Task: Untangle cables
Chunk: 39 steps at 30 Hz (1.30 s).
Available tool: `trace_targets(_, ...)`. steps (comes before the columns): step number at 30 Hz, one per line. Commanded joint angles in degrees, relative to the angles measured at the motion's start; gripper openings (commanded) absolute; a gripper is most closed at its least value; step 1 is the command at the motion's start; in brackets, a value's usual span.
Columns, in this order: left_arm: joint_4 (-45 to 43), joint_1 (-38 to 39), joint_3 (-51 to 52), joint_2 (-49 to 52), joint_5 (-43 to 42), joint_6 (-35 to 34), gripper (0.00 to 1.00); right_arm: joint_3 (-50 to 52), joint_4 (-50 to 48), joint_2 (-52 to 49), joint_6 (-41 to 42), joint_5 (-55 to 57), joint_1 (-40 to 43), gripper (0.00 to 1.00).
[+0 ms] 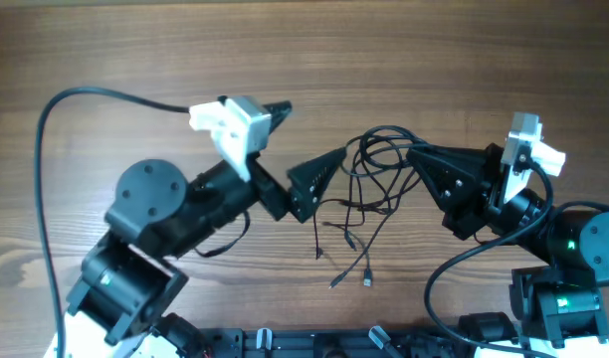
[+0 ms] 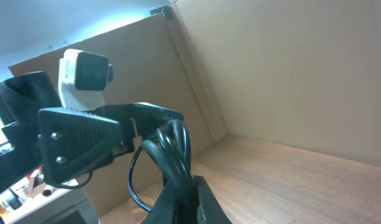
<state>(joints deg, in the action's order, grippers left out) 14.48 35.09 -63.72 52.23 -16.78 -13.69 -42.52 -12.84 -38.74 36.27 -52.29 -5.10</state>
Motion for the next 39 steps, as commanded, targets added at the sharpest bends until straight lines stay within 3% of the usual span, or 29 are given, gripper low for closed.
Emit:
trace_targets(1,-0.17,-0.09,-0.26,4.28,-4.37,-0.02,1.0,-0.5,-0.33,-0.17,-0.11,-1.4,0.24,0.04)
trace_targets(6,-0.15,-0.11,-0.26,7.87,-2.91,0.15,0.97,-0.5,-0.33,-0.17,-0.09,-1.79,0.24,0.04)
trace_targets(9,-0.15,-0.11,-0.26,7.96,2.84,-1.03,0.87,-0.5,-0.33,-0.17,-0.09,-1.79,0.24,0.04)
trace_targets(14,0.11,-0.11,-0.26,7.78,10.86,-5.29,0.81,-0.5,-0.33,-0.17,-0.07,-1.81,0.24,0.04)
trace_targets(16,1.51,-0.11,-0.26,7.78,16.28,-8.39,0.73,-0.5,-0.37,-0.15,-0.07,-1.81,0.24,0.04)
trace_targets(17,3.72,-0.11,-0.26,7.8,23.06,-12.63,0.71,-0.5,-0.37,-0.15,-0.07,-1.79,0.24,0.04)
trace_targets(21,14.05,-0.11,-0.26,7.85,40.24,-30.16,0.92,-0.5,-0.39,-0.15,-0.07,-1.75,0.24,0.04)
trace_targets(27,15.65,-0.11,-0.26,6.99,36.87,-31.3,1.0,-0.5,-0.37,-0.15,-0.11,-1.75,0.24,0.04)
trace_targets(29,13.62,-0.11,-0.26,5.46,32.54,-23.52,1.0,-0.5,-0.35,-0.15,-0.15,-1.77,0.24,0.04)
trace_targets(32,8.61,-0.11,-0.26,3.15,16.44,-2.8,1.0,-0.5,-0.35,-0.17,-0.33,-1.77,0.24,0.04)
trace_targets(33,8.04,-0.11,-0.26,1.97,6.62,7.76,1.0,-0.5,-0.35,-0.17,-0.31,-1.75,0.24,0.04)
trace_targets(39,9.49,-0.09,-0.26,1.46,2.12,21.38,1.0,-0.5,-0.31,-0.17,-0.09,-2.03,0.24,0.04)
